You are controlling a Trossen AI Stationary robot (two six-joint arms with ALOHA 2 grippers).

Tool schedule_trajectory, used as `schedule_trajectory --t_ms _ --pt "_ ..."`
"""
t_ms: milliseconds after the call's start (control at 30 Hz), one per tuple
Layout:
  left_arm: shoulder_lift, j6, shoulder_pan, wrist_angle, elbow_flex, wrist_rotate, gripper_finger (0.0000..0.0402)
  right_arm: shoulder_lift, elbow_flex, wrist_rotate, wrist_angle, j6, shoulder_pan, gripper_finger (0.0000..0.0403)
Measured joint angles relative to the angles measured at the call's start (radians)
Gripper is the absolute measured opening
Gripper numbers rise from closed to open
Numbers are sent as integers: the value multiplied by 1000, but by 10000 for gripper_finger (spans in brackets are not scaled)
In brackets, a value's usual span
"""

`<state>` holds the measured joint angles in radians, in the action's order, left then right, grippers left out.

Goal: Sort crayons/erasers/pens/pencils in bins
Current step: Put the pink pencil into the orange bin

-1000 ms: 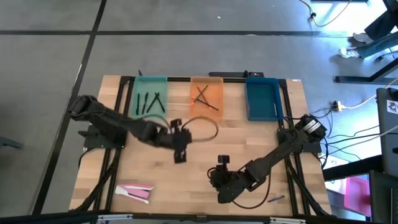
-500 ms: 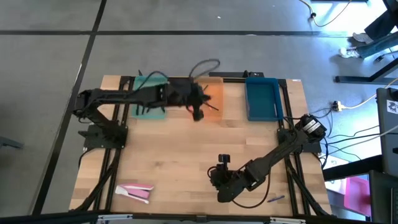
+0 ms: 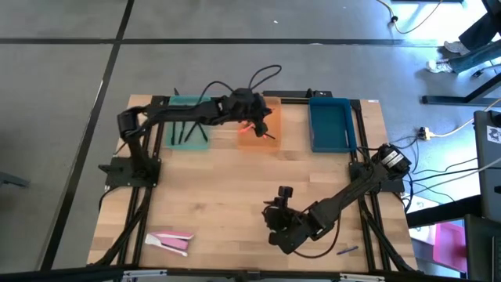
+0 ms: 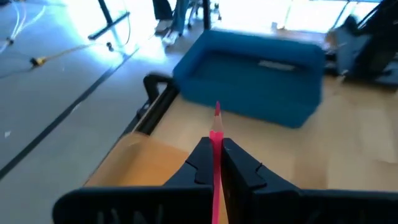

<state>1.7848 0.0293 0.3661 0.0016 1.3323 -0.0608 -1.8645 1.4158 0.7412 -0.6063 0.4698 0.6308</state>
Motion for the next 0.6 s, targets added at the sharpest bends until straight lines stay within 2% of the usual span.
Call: schedule_trajectory --t_ms 200,433,500,600 --pt "94 -41 36 36 0 0 1 0 12 154 -52 12 0 169" --pt "154 -90 50 39 0 -5 1 0 27 405 -178 104 -9 169" --pt "161 -105 51 34 0 -7 1 0 27 436 -215 129 -20 169" --pt "168 -131 51 36 -1 -21 2 0 27 426 -261 159 -44 169"
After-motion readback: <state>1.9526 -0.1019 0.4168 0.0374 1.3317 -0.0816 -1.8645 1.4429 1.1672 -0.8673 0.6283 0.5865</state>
